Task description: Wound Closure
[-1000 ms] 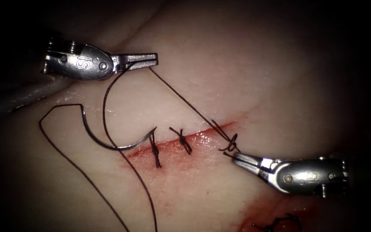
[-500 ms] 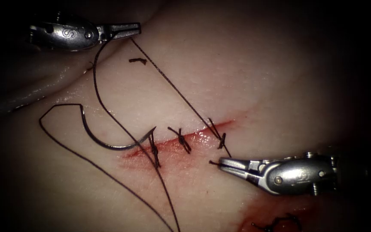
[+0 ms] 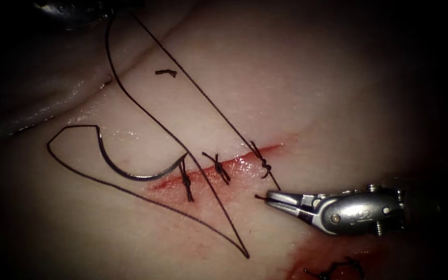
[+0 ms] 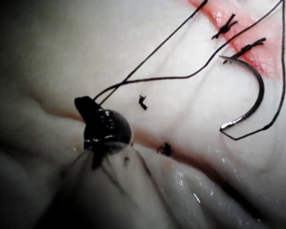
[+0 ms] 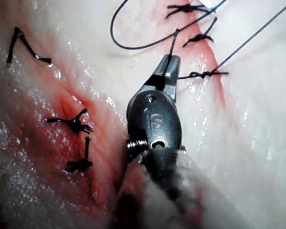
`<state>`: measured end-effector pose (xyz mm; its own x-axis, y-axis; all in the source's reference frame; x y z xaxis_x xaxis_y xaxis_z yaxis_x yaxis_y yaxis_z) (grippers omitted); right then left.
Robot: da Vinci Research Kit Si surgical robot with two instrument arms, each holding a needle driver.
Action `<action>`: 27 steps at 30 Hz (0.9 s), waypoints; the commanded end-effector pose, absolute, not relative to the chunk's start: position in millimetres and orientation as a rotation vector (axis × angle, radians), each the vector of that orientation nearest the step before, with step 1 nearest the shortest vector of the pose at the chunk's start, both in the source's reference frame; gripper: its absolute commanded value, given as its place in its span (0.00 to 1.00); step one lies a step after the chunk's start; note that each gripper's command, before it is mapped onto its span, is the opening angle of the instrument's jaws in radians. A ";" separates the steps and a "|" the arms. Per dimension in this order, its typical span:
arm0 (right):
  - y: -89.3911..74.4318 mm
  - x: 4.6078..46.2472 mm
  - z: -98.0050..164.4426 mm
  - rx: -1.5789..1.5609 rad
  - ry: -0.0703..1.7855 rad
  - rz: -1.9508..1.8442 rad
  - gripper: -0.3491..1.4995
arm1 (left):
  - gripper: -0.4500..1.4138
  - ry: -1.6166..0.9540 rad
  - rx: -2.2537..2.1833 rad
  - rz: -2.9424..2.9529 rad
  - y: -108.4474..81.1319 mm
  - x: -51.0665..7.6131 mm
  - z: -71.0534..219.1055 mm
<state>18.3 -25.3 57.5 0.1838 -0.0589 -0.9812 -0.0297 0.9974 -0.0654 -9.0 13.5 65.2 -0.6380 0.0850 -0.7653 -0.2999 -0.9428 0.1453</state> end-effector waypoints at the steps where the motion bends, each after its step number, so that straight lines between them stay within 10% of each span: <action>1: -26.1 19.1 57.9 -0.073 1.390 -0.022 0.00 | 0.00 0.397 -1.210 2.625 13.6 -9.1 65.7; 27: -29.0 17.8 62.3 -0.056 1.337 -0.058 0.00 | 0.00 0.563 -1.145 2.579 18.1 -4.8 67.9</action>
<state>17.1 -28.5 61.9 0.2328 -0.0768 -0.9695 0.0109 0.9970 -0.0764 -4.3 18.0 67.5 -0.6567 0.0786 -0.7500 -0.3854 -0.8899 0.2442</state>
